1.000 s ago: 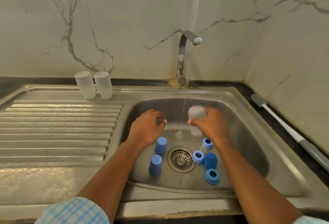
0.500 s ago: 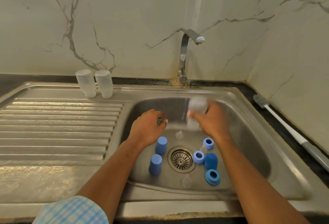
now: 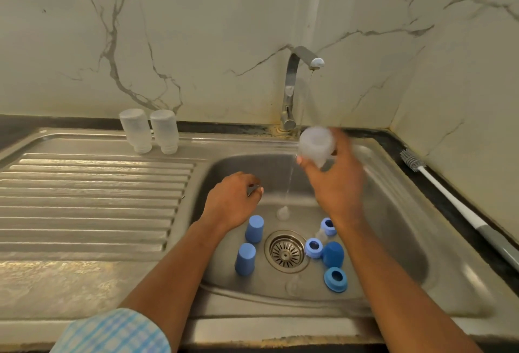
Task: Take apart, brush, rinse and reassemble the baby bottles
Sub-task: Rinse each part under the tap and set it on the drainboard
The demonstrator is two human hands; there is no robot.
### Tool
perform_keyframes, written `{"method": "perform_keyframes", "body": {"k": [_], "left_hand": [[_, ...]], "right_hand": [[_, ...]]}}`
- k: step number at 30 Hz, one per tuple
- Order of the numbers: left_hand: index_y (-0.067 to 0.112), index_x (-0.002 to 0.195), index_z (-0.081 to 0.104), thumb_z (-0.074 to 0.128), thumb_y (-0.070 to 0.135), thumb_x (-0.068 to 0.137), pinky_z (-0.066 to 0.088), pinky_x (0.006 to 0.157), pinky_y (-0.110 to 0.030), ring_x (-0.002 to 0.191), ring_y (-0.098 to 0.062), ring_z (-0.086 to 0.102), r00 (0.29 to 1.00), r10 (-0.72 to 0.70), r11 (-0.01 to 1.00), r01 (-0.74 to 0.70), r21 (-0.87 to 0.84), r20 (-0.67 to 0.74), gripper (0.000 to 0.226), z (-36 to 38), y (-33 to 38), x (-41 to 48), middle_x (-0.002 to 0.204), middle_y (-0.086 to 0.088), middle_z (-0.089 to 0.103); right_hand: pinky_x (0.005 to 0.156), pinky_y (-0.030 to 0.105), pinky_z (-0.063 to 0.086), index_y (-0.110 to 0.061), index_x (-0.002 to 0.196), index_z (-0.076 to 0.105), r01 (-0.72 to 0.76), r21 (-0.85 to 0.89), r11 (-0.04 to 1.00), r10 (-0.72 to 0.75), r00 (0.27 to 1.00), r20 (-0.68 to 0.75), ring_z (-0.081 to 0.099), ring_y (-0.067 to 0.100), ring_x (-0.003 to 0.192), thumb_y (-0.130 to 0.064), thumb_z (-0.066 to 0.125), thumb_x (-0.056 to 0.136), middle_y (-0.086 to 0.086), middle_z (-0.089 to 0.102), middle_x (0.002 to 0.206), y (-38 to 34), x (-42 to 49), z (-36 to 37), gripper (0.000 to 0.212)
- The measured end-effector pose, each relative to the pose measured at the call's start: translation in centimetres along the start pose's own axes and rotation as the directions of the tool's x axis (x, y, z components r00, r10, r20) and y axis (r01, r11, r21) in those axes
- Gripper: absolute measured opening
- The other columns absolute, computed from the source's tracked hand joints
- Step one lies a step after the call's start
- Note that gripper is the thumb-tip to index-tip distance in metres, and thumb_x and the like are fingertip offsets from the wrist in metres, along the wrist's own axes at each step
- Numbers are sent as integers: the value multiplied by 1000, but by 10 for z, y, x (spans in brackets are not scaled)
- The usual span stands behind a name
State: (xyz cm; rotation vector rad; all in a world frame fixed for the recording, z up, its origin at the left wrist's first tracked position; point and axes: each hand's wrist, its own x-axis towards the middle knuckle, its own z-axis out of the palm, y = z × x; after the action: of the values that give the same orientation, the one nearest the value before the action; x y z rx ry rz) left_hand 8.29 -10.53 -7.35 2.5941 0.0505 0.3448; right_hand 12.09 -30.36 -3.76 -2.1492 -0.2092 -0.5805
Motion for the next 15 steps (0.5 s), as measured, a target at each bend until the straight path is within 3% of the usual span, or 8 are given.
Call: {"method": "perform_keyframes", "body": {"k": [2,3,5,7,9,11,13,15], "left_hand": [[26,119,67,56,40,97,54,88,-37,99,-15,64,1000,9,1000,-9,6,12,28,1,2,-2,117,6,65],[26,119,67,56,39,97,54,87,-36,99,-14,63,1000,7,1000,-7,6,7,28,1,2,-2,116,6,65],[26,120,67,56,39,97,54,86,-35,98,-13,63,1000,-4,1000,4,0,-8,29,-1,1,-1,115,7,66],[26,120,67,56,39,97,54,86,-35,98,-14,64,1000,-12,1000,12,-3,-15,29,-1,1,0,115,6,66],[26,119,67,56,40,97,54,87,-36,99,-14,64,1000,-1,1000,1,0,4,28,-1,2,-1,116,7,66],[27,120,67,56,40,97,54,89,-37,101,-15,64,1000,-2,1000,2,-1,11,29,-1,3,-3,117,7,66],[26,121,67,56,39,97,54,88,-37,101,-14,64,1000,-10,1000,10,-4,-4,29,-3,2,-3,117,6,66],[25,119,67,56,38,97,54,87,-37,99,-14,64,1000,-19,1000,19,-10,-11,28,-4,1,-2,116,6,66]], "right_hand": [[82,36,56,-23,113,63,-174,-192,966,232,910,343,66,14,92,-47,83,70,-2,71,107,18,-9,11,54],[80,35,56,-22,111,65,-189,-200,962,246,913,325,66,14,89,-47,83,70,-1,71,105,21,-10,13,51],[79,24,50,-21,122,60,-133,28,991,131,990,47,60,8,94,-41,80,77,-7,66,114,6,-3,2,53],[82,18,47,-22,132,51,10,178,984,16,989,-144,55,4,101,-38,79,80,-14,57,119,-4,7,-10,61],[77,21,48,-21,125,58,-121,65,991,113,986,120,60,6,95,-37,80,79,-10,63,117,7,2,-8,53],[70,29,54,-18,106,66,-292,-157,943,332,838,432,66,12,82,-38,83,74,1,72,101,30,-7,2,42],[76,33,55,-21,110,65,-280,-33,959,279,924,260,66,15,88,-39,83,74,-2,70,102,24,-2,-2,44],[83,26,49,-25,126,56,-87,178,980,105,990,-91,59,10,101,-37,80,79,-9,62,114,3,8,-15,54]]}}
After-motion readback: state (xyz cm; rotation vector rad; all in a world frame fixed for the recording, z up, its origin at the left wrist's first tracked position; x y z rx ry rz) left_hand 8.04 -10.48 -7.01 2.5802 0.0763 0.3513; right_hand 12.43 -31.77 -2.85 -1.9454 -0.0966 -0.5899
